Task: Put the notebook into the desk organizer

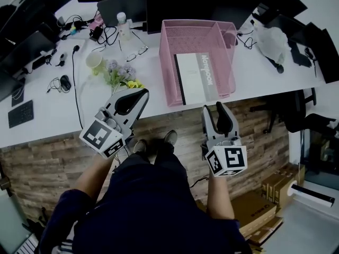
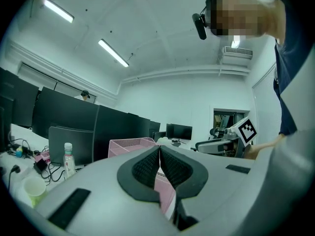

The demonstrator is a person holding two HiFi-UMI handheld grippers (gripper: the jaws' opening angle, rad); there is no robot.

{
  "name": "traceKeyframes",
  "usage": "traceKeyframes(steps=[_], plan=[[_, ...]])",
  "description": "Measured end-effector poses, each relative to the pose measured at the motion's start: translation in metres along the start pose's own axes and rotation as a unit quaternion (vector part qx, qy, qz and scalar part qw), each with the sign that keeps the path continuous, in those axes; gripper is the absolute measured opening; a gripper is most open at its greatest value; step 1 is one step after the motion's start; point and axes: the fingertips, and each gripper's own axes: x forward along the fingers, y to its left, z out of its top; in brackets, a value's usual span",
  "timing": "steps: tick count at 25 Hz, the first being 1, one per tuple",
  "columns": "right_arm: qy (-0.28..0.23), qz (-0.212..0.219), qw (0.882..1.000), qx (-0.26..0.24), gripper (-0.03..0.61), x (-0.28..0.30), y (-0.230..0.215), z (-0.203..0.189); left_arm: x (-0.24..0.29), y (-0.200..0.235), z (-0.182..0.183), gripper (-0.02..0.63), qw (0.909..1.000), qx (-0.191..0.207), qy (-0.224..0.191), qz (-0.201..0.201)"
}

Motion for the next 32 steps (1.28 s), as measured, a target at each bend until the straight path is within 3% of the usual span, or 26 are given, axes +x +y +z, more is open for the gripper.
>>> traceKeyframes(steps=[32], plan=[[-0.028, 0.018, 0.998, 0.044, 0.061, 0.003, 0.005, 0.022, 0.012, 0.007, 0.014, 0.028, 0.9999, 0.01, -0.001, -0.009]])
